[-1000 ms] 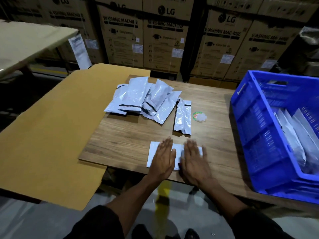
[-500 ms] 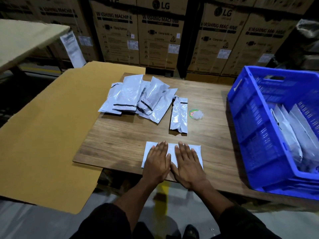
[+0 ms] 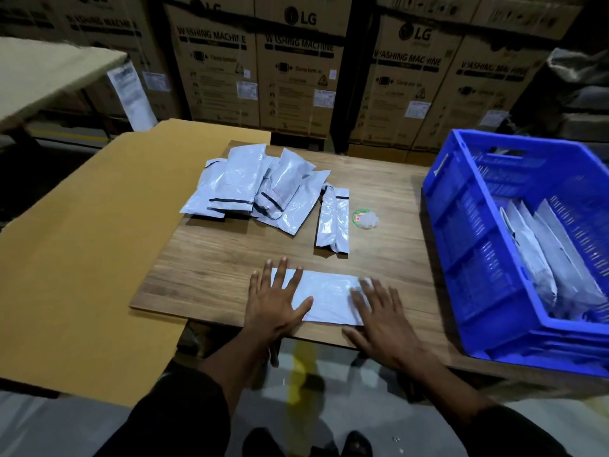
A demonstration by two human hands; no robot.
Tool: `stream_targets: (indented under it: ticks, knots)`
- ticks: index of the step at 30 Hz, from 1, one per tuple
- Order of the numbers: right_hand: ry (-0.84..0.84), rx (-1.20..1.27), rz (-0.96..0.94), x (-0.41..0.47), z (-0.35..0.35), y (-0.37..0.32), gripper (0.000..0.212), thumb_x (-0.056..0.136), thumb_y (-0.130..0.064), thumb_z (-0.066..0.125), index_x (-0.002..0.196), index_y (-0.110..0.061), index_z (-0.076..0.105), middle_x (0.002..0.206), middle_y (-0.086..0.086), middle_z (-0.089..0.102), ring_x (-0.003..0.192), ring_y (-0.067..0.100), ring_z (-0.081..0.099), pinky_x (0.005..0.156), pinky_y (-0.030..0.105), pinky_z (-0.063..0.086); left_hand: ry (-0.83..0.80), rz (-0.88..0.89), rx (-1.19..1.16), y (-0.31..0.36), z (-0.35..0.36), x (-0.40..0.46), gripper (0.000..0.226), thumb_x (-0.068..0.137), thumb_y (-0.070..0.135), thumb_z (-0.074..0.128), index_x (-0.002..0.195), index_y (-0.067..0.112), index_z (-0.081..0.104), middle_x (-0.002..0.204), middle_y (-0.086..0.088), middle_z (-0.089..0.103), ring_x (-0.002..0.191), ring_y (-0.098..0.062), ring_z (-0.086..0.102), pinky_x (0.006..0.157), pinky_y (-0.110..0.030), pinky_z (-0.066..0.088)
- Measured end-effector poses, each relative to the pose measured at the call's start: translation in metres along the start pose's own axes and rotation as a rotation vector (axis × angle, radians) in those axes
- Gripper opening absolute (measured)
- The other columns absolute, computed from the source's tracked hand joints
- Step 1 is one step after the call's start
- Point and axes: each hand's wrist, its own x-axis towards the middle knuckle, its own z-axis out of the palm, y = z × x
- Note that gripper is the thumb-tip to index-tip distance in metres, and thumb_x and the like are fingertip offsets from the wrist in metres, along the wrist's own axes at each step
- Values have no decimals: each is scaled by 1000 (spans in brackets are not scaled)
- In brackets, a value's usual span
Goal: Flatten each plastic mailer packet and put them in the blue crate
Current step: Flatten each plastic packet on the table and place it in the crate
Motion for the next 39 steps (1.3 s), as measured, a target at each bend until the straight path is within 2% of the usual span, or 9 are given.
stream_targets:
  ticks: [5, 10, 15, 18, 24, 28, 31, 35, 39]
  knots:
    - [106, 5, -250, 16, 9, -4, 45, 98, -33, 47, 138, -14, 51, 154, 12, 41, 137, 40, 44, 106, 52, 43, -65, 82, 30, -6, -11, 8, 88, 86, 78, 4, 160, 31, 0, 167, 1, -16, 154, -31, -14, 118, -60, -13]
    - [130, 50, -163, 23, 0, -3, 44, 99, -37, 38, 137, -18, 45, 153, 10, 43, 125, 37, 57, 95, 44, 53, 105, 377, 216, -2, -9, -5, 75, 90, 55, 47, 145, 4, 48, 155, -15, 43, 146, -34, 36, 116, -68, 18]
    - [190, -113, -453, 16, -1, -2, 70, 88, -30, 63, 152, -27, 35, 163, -6, 24, 145, 37, 32, 105, 59, 41, 127, 277, 246, 0, -17, 1, 73, 64, 16, 79, 135, 10, 61, 142, -7, 58, 133, -33, 52, 113, -66, 17]
    - [290, -191, -599, 13, -3, -2, 38, 101, -24, 51, 137, -32, 55, 157, -13, 36, 147, 39, 26, 105, 67, 34, 166, 252, 238, 1, -25, 3, 79, 56, 10, 84, 132, 12, 64, 138, -5, 62, 132, -32, 54, 112, -63, 15]
    - [357, 137, -486, 35, -37, 3, 20, 97, -30, 50, 105, -27, 67, 129, -11, 64, 115, 25, 65, 70, 34, 58, 341, 148, 218, 7, -42, -1, 61, 89, 25, 60, 148, 14, 47, 162, -10, 31, 152, -35, 20, 118, -67, 8]
    - [333, 768, -188, 37, -57, -5, 24, 82, -11, 60, 92, -22, 79, 99, -16, 75, 88, 3, 71, 75, 28, 56, 421, 205, 162, 7, -52, -7, 69, 100, 38, 41, 159, 10, 21, 168, -15, 10, 155, -32, 7, 121, -60, 10]
    - [100, 1032, 33, 42, -63, 5, 36, 77, 6, 58, 79, -22, 81, 87, -9, 77, 86, 11, 73, 82, 37, 57, 267, 341, 111, 4, -38, -4, 64, 103, 42, 33, 159, 13, 24, 168, -11, 13, 155, -28, 9, 121, -53, 16]
    - [-129, 993, 133, 49, -63, 31, 43, 77, 10, 54, 75, -24, 80, 87, -6, 78, 91, 22, 73, 85, 42, 56, -65, 317, 92, 7, -18, -3, 68, 102, 55, 19, 159, 19, 25, 168, -5, 12, 155, -25, 13, 123, -48, 16]
    - [4, 574, 179, 49, -49, 38, 23, 78, -11, 59, 82, -25, 76, 82, -13, 74, 84, 13, 69, 74, 30, 51, 86, 329, 149, 12, -7, -9, 55, 100, 53, 36, 137, 19, 58, 147, -8, 53, 134, -29, 51, 115, -50, 30]
